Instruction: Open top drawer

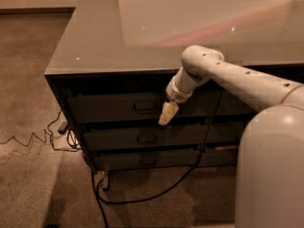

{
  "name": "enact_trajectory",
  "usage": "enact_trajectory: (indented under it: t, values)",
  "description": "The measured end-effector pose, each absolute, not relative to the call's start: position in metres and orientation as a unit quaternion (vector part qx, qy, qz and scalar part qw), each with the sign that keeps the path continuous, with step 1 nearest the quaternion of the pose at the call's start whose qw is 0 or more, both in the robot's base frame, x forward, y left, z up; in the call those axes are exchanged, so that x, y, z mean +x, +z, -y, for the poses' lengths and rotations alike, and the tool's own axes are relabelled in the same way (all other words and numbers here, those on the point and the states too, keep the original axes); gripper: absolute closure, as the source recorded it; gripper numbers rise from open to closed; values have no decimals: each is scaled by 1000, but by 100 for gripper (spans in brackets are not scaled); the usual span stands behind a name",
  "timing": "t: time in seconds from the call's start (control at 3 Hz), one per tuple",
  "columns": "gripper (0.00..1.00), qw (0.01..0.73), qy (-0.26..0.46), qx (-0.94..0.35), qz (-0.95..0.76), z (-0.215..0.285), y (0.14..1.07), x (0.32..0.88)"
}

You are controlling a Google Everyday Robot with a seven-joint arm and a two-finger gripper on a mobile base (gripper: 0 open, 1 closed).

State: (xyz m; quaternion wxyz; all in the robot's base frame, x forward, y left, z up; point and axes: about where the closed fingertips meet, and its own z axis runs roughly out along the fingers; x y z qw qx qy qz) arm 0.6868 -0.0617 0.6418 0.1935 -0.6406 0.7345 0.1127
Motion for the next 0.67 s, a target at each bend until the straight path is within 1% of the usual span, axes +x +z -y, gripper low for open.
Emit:
enact_trajectory:
  t: [0.33, 0.67]
  values:
    - [41, 161, 120, -652, -731, 70, 629, 675]
    - [64, 161, 120, -652, -731, 70, 638, 675]
